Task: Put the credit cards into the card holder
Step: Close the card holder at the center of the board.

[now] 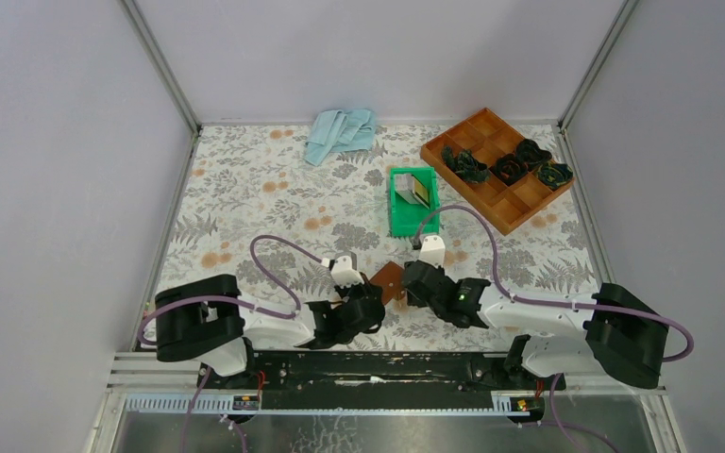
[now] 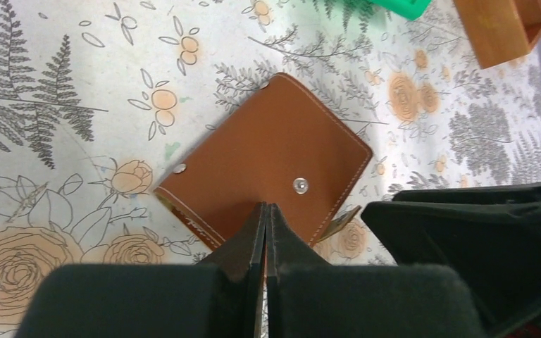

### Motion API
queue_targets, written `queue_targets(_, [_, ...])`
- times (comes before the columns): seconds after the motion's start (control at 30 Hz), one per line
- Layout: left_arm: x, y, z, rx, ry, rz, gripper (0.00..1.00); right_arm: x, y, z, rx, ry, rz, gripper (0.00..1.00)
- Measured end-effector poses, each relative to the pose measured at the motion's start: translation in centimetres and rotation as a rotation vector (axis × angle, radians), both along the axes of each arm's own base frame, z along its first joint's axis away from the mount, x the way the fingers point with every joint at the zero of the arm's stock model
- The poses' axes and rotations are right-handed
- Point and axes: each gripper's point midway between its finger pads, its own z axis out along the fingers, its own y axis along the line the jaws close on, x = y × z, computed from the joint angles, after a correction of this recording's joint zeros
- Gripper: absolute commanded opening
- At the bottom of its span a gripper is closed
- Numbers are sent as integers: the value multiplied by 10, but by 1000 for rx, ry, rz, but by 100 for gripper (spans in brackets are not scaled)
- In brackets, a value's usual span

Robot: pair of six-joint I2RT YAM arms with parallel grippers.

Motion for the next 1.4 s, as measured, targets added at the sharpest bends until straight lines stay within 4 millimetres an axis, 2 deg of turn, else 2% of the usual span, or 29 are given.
queue_targets(0.2, [-2,6,-17,47,16,2,0,-8,5,0,-4,2,32,45])
queue_targets(0.63, [-1,5,-18,41,14,5,0,-10,11,-3,-18,6,48,45])
queue_targets(1.4, [0,3,-19,42,11,8,0,2,22,-8,-68,-18,74,45])
